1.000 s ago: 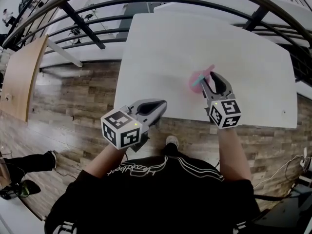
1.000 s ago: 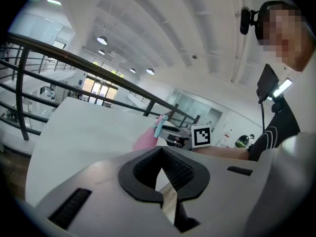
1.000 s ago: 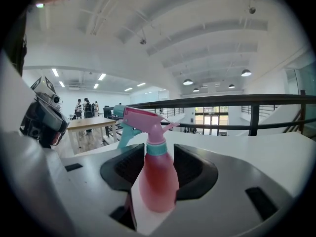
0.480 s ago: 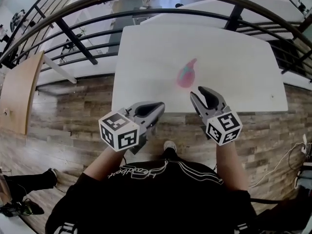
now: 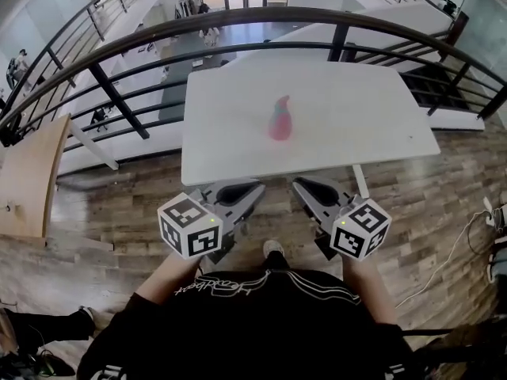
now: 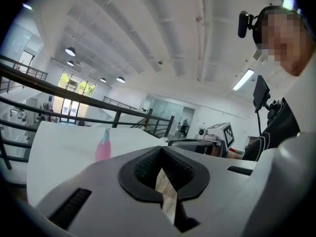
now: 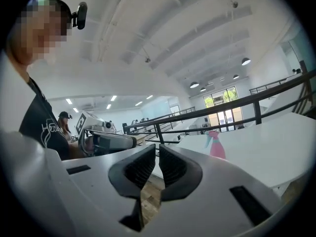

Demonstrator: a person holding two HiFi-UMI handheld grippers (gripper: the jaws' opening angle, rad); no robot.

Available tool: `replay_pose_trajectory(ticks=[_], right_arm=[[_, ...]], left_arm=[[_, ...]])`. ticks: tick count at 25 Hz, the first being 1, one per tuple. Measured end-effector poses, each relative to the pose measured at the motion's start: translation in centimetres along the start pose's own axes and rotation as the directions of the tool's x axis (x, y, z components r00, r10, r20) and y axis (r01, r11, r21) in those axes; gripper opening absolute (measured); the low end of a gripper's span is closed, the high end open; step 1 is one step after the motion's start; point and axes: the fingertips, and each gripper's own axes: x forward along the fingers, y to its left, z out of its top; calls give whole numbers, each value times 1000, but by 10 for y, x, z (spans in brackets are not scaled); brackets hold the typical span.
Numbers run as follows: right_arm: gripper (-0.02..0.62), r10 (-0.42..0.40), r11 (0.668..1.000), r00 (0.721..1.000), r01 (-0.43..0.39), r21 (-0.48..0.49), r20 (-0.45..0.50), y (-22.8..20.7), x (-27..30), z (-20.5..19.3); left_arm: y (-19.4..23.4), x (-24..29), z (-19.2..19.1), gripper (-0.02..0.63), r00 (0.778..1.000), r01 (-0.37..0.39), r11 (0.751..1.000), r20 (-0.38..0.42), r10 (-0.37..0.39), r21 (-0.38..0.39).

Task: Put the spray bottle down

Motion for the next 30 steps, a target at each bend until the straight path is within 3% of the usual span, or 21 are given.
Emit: replay_pose_trajectory(ticks=[9,30], right_arm=[[29,-8,1000,1000,8,-22,12,55,-45,-13],[18,-17,999,1000,17,-48,14,64,-42,-6]], left_arm=[[-60,-26,-12,8,999,34,999,13,-34,32],[-65,-34,-4,8,998,44,998,36,-46,48]])
